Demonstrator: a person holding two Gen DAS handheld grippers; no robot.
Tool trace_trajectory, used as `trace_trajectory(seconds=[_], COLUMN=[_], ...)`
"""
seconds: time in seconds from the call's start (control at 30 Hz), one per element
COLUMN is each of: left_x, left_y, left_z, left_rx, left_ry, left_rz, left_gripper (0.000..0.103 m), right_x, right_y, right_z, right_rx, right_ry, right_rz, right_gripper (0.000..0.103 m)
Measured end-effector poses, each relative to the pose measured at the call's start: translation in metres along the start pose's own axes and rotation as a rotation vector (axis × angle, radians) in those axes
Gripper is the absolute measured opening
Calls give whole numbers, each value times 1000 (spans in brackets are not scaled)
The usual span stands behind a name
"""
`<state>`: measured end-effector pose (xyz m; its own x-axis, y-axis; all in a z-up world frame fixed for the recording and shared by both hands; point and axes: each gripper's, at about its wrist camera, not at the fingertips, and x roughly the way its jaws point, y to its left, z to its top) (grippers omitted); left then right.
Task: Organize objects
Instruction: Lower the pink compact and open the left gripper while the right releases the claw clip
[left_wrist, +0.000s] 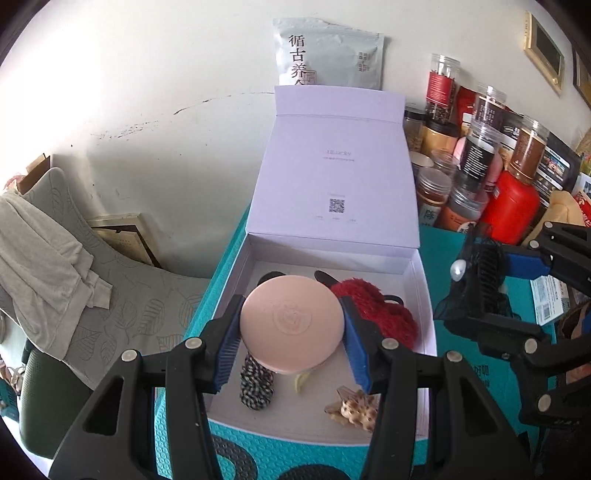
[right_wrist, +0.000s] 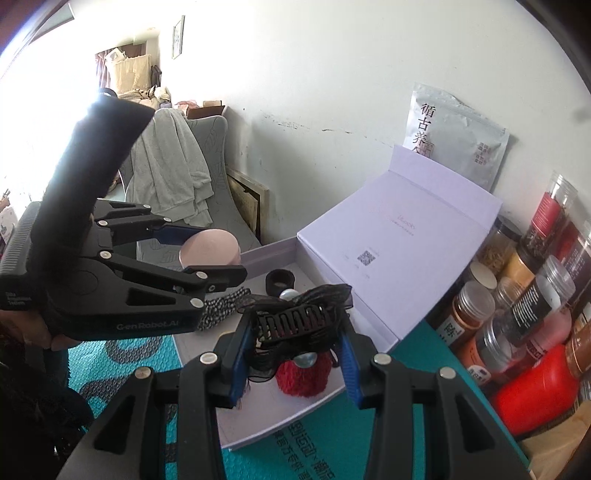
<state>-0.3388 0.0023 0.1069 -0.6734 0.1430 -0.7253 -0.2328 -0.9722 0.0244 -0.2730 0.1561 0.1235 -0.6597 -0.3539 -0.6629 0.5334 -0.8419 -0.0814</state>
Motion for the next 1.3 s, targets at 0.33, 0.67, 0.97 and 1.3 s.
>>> trace_trajectory(seconds=[0.33, 0.67, 0.97, 1.3], left_x=[44, 69, 102, 133], left_y=[17, 17, 9, 6], left_z=[15, 11, 5, -3], left_rx=[4, 18, 33, 31], left_ry=[13, 17, 71, 122], left_rz=[61, 72, 68, 68], left_gripper=[49, 49, 49, 49], right_x=[50, 88, 117, 135], right_y=[-14, -20, -34, -38], right_z=[13, 11, -5, -14], right_rx=[28, 80, 100, 114], right_ry=[24, 33, 93, 126], right_rz=[25, 56, 46, 68], right_gripper=[42, 42, 42, 42])
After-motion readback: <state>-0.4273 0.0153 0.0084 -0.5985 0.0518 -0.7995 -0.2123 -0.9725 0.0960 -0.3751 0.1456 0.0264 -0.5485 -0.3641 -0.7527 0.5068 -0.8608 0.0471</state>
